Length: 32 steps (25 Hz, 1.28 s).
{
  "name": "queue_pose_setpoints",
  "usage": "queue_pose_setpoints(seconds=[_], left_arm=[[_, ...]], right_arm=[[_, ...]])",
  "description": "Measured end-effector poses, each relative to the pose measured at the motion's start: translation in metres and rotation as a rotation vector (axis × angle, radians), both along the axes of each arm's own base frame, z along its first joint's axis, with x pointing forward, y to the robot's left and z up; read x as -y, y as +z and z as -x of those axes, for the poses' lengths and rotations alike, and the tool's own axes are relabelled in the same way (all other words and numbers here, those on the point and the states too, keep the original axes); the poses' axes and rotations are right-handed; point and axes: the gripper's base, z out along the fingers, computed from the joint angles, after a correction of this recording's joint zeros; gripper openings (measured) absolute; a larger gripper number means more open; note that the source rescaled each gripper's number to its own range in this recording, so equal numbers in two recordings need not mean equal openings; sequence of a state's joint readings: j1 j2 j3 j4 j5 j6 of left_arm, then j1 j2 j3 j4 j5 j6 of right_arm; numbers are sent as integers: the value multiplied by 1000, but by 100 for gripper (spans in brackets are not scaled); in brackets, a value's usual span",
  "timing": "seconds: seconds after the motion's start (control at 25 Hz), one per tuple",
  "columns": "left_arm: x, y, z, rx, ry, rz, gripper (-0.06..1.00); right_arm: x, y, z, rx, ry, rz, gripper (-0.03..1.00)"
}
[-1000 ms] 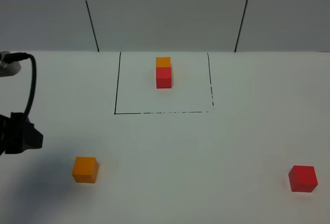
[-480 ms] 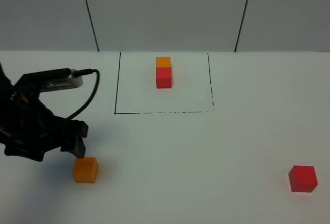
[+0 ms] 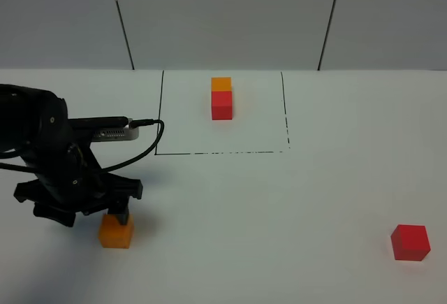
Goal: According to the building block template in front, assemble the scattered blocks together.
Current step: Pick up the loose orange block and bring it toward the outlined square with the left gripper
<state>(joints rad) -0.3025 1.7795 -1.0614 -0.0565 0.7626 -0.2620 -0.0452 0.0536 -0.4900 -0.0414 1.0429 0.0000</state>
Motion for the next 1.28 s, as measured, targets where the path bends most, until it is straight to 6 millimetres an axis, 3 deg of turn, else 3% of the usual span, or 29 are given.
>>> queue_pose_setpoints(seconds=[0.4,0.68,1.28], left_arm=[[5,-28,-8,-28,-3,12,96],[24,-44,-8,-15,-56,12,96],[24,-54,-10,-19,-55,-10,96]], right_arm=[[0,0,0,0,0,0,73],[0,0,0,0,0,0,73],[0,0,0,0,0,0,73]])
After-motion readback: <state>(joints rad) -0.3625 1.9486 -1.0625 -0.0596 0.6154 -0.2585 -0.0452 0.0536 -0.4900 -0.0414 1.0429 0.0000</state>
